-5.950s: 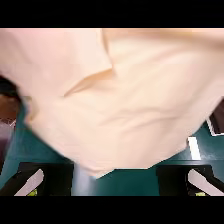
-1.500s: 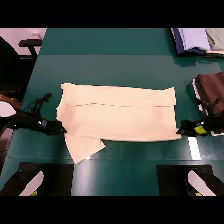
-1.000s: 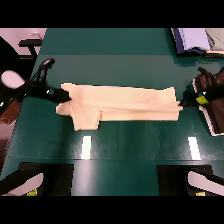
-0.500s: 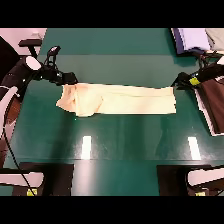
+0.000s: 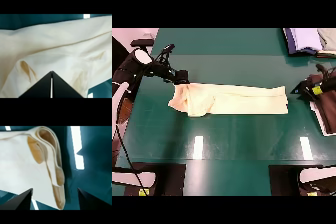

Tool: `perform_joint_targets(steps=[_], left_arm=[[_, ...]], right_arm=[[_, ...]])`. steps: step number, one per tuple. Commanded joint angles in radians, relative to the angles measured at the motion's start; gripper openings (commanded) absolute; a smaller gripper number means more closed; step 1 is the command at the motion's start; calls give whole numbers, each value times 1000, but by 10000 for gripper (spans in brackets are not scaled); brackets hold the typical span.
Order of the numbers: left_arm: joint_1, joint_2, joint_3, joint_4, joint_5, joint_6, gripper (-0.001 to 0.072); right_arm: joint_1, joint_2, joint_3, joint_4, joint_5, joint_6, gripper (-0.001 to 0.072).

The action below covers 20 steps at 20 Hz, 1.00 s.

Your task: Fold the shirts.

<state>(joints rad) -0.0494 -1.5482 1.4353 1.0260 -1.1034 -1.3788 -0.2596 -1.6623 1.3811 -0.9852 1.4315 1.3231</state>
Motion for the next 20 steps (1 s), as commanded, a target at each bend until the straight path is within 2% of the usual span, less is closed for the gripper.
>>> perform_joint_targets(steps=[1, 5, 6, 8, 9, 10, 13, 20], left_arm=[[-40, -14, 4, -81, 14, -5, 23], [-172, -68, 5, -91, 102, -11, 23], [-204, -81, 5, -91, 130, -16, 22], [-262, -106, 7, -92, 175, -33, 22], [-288, -118, 8, -92, 200, -36, 22], [-309, -129, 11, -92, 227, -36, 22], [-362, -186, 67, -95, 251, -48, 22], [-435, -377, 248, -102, 208, -85, 22]], right_arm=[[-37, -16, -135, 89, -52, -48, 641], [37, -53, -195, 209, -128, -98, 626], [66, -66, -181, 205, -132, -98, 582], [108, -75, -145, 206, -164, -105, 287], [124, -74, -107, 206, -168, -105, 90], [131, -70, -64, 208, -149, -105, 13], [152, -9, 64, 208, -91, -98, 13], [293, 139, 343, 209, -36, 12, 13]])
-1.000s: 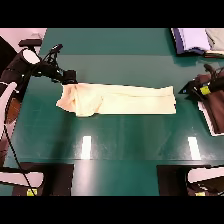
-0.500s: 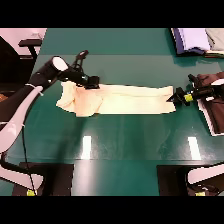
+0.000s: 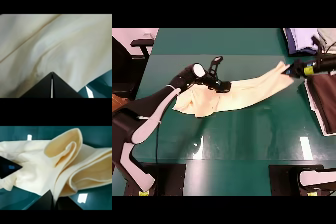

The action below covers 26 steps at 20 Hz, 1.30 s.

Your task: Fold the shirts.

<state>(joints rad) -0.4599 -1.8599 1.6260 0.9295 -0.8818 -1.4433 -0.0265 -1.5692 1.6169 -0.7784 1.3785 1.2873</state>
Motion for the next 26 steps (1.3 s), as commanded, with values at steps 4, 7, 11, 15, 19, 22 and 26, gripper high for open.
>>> perform_joint_targets(steps=[4, 7, 11, 15, 19, 22, 26], left_arm=[[-39, -101, 84, -34, 15, -23, 21], [-39, -109, 84, -10, 3, -31, 21], [-8, -83, 96, 3, -30, -41, 21], [131, 60, 115, 88, -135, -40, 22], [344, 285, 115, 191, -215, 10, 23], [496, 427, 115, 238, -235, 11, 23], [627, 523, 115, 241, -248, 11, 23]], right_arm=[[189, 50, 234, 2, 28, 78, 13], [278, 50, 277, 3, 4, 78, 13], [373, 32, 320, 3, -34, 77, 13], [465, -44, 397, 71, -79, 72, 13], [619, -171, 430, 239, -213, -23, 13], [766, -282, 430, 233, -354, -68, 15], [873, -402, 430, 229, -444, -148, 483]])
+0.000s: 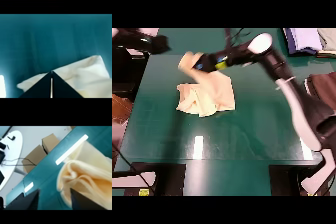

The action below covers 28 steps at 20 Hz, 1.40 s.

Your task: Fold the shirts.

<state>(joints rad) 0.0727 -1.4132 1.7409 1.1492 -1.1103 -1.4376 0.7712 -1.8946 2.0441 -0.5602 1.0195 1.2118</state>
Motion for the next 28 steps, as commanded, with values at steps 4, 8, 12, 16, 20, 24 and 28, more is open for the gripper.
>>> perform_joint_targets(steps=[4, 8, 12, 16, 20, 24, 28], left_arm=[[117, 87, 0, 20, -80, 6, 23], [114, 87, 0, -2, -100, 6, 23], [114, 87, -1, -8, -124, 6, 22], [80, 83, -3, -13, -111, 9, 22], [-29, 72, -3, -7, -66, 58, 22], [-111, 60, -3, -5, -50, 58, 22], [-155, 57, -3, -5, -63, 58, 23]], right_arm=[[28, -89, 2, 3, 62, -113, 491], [-143, -40, -98, -19, 245, -83, 440], [-347, 85, -382, -57, 245, -53, 437], [-470, 155, -598, -139, 145, 46, 439], [-441, 121, -647, -137, 98, 67, 605], [-349, -7, -546, -28, 105, 73, 604], [-252, -155, -378, 89, 101, 74, 552]])
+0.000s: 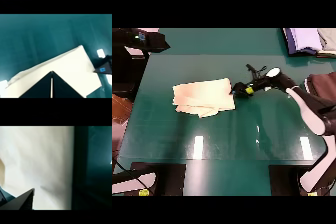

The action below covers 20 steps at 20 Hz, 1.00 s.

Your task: Fold the shirts.

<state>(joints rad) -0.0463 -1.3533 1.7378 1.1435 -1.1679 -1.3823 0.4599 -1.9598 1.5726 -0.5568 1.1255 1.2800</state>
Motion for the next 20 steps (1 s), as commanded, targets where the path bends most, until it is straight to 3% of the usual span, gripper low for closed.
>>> perform_joint_targets(steps=[1, 2, 4, 5, 9, 15, 20], left_arm=[[-43, -3, 0, -2, -15, 3, 22], [-49, -2, 0, -6, -23, 2, 22], [-52, -2, 0, -19, -37, 2, 22], [-52, -2, 0, -27, -42, 1, 22], [-118, -3, 0, -24, -44, 3, 21], [-242, -2, 0, -24, -7, 3, 22], [-267, -2, 0, -25, 16, 2, 22]], right_arm=[[77, -114, 134, 94, -9, 5, 445], [92, -135, 177, 91, -11, 5, 353], [102, -158, 251, 80, -13, 0, 76], [99, -154, 281, 50, -21, 0, 14], [22, -78, 388, -164, -11, 49, 13], [-291, 157, 401, -492, 109, 177, 13], [-624, 301, 401, -553, 164, 200, 13]])
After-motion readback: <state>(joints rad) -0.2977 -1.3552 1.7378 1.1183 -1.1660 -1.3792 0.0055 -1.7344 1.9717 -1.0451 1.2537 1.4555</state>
